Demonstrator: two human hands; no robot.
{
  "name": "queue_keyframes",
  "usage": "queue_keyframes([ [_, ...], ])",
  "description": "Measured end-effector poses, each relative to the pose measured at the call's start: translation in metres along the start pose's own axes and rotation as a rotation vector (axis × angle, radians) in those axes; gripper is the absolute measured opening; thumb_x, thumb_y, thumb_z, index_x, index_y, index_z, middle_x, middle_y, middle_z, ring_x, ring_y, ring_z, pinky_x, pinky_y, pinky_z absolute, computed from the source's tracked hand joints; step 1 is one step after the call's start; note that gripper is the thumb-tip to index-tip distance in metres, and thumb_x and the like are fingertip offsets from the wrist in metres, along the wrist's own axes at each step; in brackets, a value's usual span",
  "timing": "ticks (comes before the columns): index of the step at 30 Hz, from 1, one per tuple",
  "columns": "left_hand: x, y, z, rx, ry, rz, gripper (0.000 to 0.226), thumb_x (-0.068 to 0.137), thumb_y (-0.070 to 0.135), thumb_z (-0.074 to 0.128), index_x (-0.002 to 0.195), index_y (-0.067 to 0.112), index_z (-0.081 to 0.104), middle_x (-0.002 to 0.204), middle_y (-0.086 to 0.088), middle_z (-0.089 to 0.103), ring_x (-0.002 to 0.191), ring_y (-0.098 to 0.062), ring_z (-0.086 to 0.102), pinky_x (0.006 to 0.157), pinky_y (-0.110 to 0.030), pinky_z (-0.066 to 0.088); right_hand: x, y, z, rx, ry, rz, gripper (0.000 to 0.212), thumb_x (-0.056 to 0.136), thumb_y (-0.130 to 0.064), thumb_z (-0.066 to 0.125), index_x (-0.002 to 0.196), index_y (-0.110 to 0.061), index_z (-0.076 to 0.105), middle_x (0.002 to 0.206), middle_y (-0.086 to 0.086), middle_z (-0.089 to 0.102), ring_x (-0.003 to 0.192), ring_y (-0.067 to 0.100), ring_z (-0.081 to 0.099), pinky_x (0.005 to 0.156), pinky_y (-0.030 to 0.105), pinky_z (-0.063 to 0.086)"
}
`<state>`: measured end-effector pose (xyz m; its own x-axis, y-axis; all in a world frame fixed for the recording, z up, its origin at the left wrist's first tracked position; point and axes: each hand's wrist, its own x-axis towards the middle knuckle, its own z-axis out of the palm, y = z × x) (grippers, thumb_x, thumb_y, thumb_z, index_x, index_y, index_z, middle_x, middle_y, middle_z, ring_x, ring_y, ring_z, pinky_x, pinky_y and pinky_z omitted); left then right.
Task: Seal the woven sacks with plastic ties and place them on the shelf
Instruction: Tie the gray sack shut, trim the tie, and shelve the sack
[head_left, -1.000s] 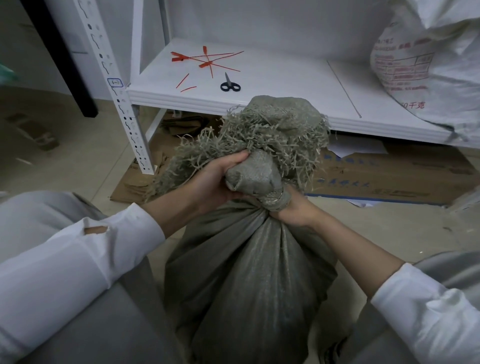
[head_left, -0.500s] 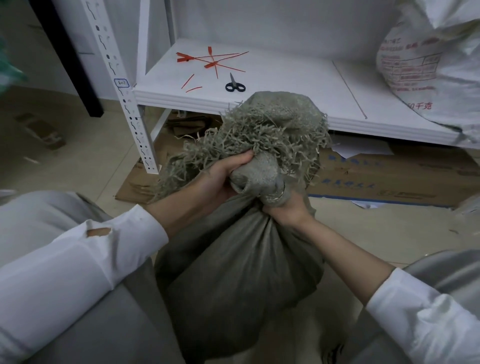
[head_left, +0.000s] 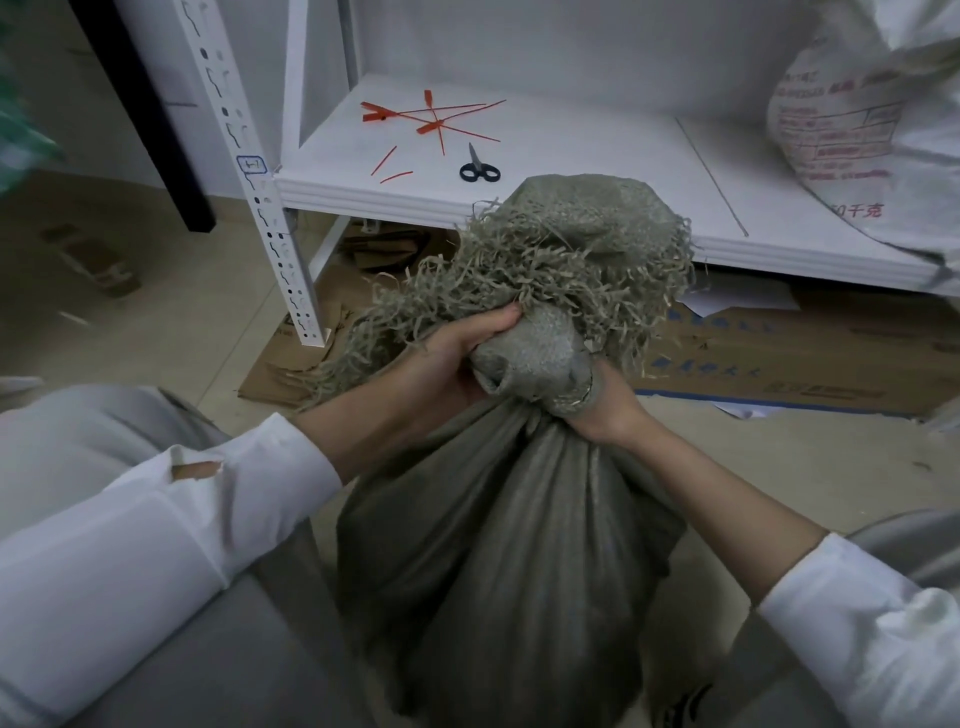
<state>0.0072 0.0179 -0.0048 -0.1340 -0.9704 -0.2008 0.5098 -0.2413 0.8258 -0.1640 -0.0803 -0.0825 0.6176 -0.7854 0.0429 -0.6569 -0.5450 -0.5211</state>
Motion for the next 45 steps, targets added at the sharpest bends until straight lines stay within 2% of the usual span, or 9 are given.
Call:
queue_keyframes([
  [5, 0.002, -0.003, 0.002, -0.025, 0.005, -0.029, 0.031, 0.078, 0.029, 0.056, 0.096, 0.012, 0.074, 0.104, -0.005, 0.072, 0.095, -0.014, 0.069, 0.087, -0.026, 0.055, 0.005, 0.006, -0.018, -0.005, -0.001, 0.041, 0.01, 0.085, 0.003, 0.064, 0.092, 0.009, 0.069, 0.095, 0.023, 0.068, 0.09, 0.023, 0.06, 0.074, 0.026, 0.035],
  [14, 0.007, -0.02, 0.003, -0.056, 0.018, -0.083, 0.036, 0.081, 0.028, 0.055, 0.11, 0.009, 0.065, 0.109, -0.004, 0.072, 0.101, -0.013, 0.068, 0.087, -0.023, 0.055, -0.004, 0.016, 0.001, 0.044, -0.114, 0.072, 0.016, 0.088, -0.002, 0.065, 0.1, 0.008, 0.068, 0.105, 0.023, 0.067, 0.103, 0.036, 0.063, 0.078, 0.022, 0.04],
  [20, 0.017, -0.03, -0.008, -0.048, 0.215, -0.1, 0.027, 0.096, 0.031, 0.051, 0.112, 0.015, 0.065, 0.114, -0.003, 0.071, 0.103, -0.015, 0.068, 0.085, -0.032, 0.056, -0.009, 0.021, -0.009, 0.071, -0.369, 0.153, 0.084, 0.068, -0.025, 0.087, 0.139, -0.014, 0.045, 0.135, -0.002, 0.052, 0.127, 0.016, 0.046, 0.106, 0.024, 0.034],
  [24, 0.022, -0.038, -0.014, -0.005, 0.267, -0.122, 0.028, 0.094, 0.032, 0.055, 0.111, 0.013, 0.067, 0.104, -0.002, 0.074, 0.089, -0.014, 0.072, 0.069, -0.027, 0.058, -0.006, 0.012, -0.027, 0.303, -0.468, 0.253, 0.099, 0.062, -0.031, 0.09, 0.144, -0.017, 0.037, 0.138, -0.011, 0.047, 0.129, 0.007, 0.043, 0.108, 0.027, 0.038],
  [28, 0.03, -0.039, -0.018, 0.141, 0.256, -0.131, 0.05, 0.082, 0.038, 0.066, 0.124, 0.01, 0.063, 0.12, -0.006, 0.068, 0.113, -0.023, 0.063, 0.102, -0.04, 0.047, -0.01, 0.006, -0.039, 0.724, -0.452, 0.295, 0.09, 0.073, -0.006, 0.081, 0.148, -0.009, 0.031, 0.141, 0.002, 0.049, 0.127, 0.013, 0.049, 0.101, 0.026, 0.045],
  [32, 0.037, -0.036, -0.014, 0.328, 0.15, -0.259, 0.031, 0.09, 0.024, 0.057, 0.11, 0.005, 0.068, 0.104, -0.009, 0.072, 0.094, -0.021, 0.068, 0.08, -0.029, 0.052, -0.01, -0.001, -0.044, 0.85, -0.294, 0.27, 0.075, 0.056, -0.012, 0.088, 0.125, -0.009, 0.059, 0.122, 0.006, 0.067, 0.114, 0.019, 0.063, 0.105, 0.042, 0.045],
  [38, 0.045, -0.012, -0.017, 0.645, 0.026, -0.303, 0.038, 0.093, 0.009, 0.049, 0.066, 0.015, 0.075, 0.072, 0.006, 0.074, 0.067, -0.005, 0.069, 0.07, -0.017, 0.052, -0.015, -0.018, -0.044, 0.683, -0.182, 0.314, 0.066, 0.059, -0.019, 0.09, 0.12, -0.014, 0.064, 0.12, -0.009, 0.065, 0.112, 0.007, 0.06, 0.101, 0.021, 0.046],
  [41, 0.047, -0.01, -0.015, 0.692, -0.03, -0.3, 0.027, 0.093, 0.004, 0.048, 0.081, 0.013, 0.07, 0.076, 0.012, 0.074, 0.074, -0.002, 0.068, 0.073, -0.013, 0.052, -0.022, -0.033, -0.056, 0.544, -0.167, 0.295, 0.053, 0.074, -0.018, 0.082, 0.118, -0.026, 0.055, 0.107, -0.021, 0.051, 0.106, -0.002, 0.048, 0.077, -0.006, 0.034],
  [45, 0.058, -0.018, -0.019, 0.698, 0.12, -0.249, 0.028, 0.097, 0.003, 0.04, 0.078, 0.012, 0.059, 0.073, 0.003, 0.065, 0.072, -0.01, 0.057, 0.066, -0.017, 0.048, -0.024, -0.037, -0.053, 0.291, -0.234, 0.353, 0.045, 0.095, -0.025, 0.058, 0.137, -0.01, 0.047, 0.137, -0.002, 0.047, 0.127, 0.009, 0.043, 0.095, 0.01, 0.029],
])
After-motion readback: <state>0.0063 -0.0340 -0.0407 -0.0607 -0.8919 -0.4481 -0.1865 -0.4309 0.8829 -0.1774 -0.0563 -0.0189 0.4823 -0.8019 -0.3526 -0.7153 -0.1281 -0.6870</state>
